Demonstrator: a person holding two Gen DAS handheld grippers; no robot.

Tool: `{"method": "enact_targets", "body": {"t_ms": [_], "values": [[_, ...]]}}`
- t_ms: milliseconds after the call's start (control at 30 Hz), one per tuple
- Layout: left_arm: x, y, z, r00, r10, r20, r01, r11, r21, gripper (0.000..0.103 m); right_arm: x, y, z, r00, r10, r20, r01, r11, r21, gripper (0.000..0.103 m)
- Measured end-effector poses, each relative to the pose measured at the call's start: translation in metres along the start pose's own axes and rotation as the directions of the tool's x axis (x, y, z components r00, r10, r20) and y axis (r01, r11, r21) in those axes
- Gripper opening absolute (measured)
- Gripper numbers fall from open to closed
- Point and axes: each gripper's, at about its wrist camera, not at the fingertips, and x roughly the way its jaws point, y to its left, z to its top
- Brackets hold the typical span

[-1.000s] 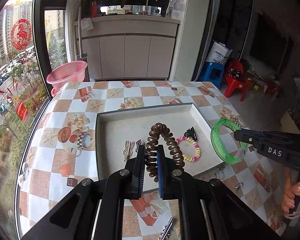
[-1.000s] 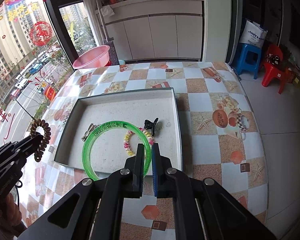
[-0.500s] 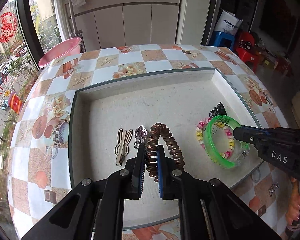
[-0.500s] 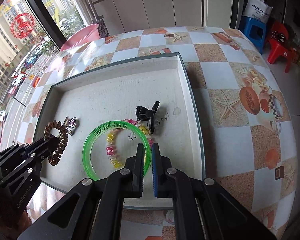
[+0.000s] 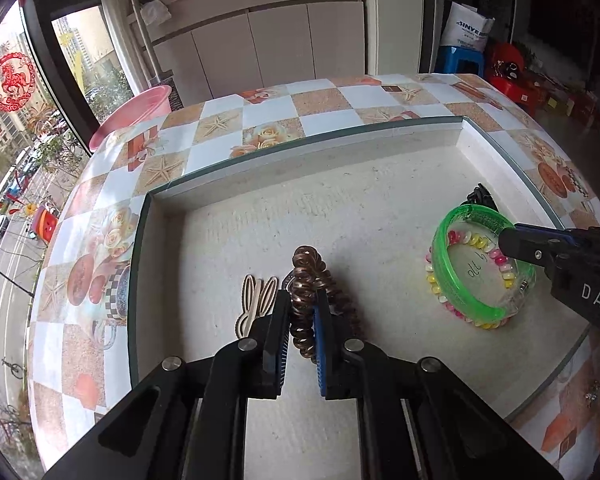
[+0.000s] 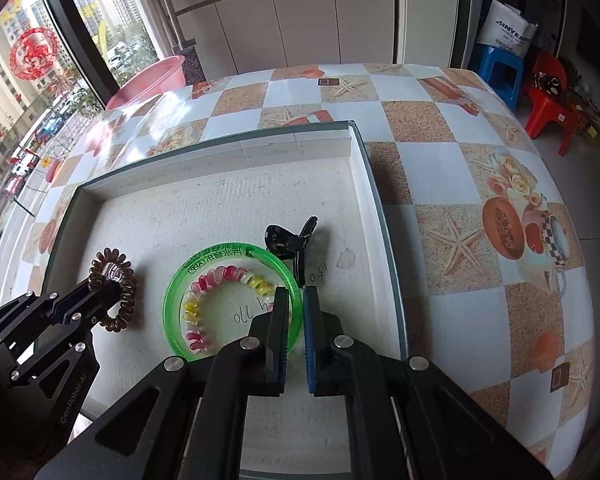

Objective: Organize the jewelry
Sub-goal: 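Carry the coil hair tie and green bangle into the tray and open both tools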

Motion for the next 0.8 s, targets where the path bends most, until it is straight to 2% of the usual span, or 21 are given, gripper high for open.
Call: {"method": "enact_targets", "body": {"t_ms": [233, 300, 333, 367, 433, 800], "values": [[-0.009, -0.002, -0.001, 0.999, 0.027, 0.019, -0.027, 1.000, -0.001, 0.024, -0.006, -0.003, 0.001, 0.999, 0.036, 0.009, -0.036, 0.999, 0.024, 0.010], [-0.013, -0.002, -0.001, 0.999, 0.028, 0.032, -0.028, 1.000, 0.000, 0.024, -0.011, -0.004, 0.001, 0.998, 0.056, 0.021, -0.057, 0.998, 0.034, 0.013], [-0.015, -0.002, 0.000, 0.999, 0.029, 0.038, -0.029, 1.000, -0.002, 0.024, -0.015, -0.005, 0.001, 0.997, 0.065, 0.031, -0.067, 0.997, 0.043, 0.024], [-0.016, -0.003, 0.000, 0.999, 0.029, 0.040, -0.028, 1.000, -0.002, 0.024, -0.018, -0.007, 0.001, 0.997, 0.072, 0.041, -0.074, 0.996, 0.056, 0.043], [-0.018, -0.004, 0.001, 0.999, 0.029, 0.043, -0.029, 1.000, 0.001, 0.024, -0.026, -0.010, 0.000, 0.995, 0.080, 0.064, -0.085, 0.993, 0.076, 0.053], [-0.032, -0.002, 0.004, 0.999, 0.018, 0.046, -0.017, 0.999, -0.031, 0.025, -0.059, -0.020, -0.014, 0.988, 0.119, 0.101, -0.130, 0.985, 0.113, 0.053]]}}
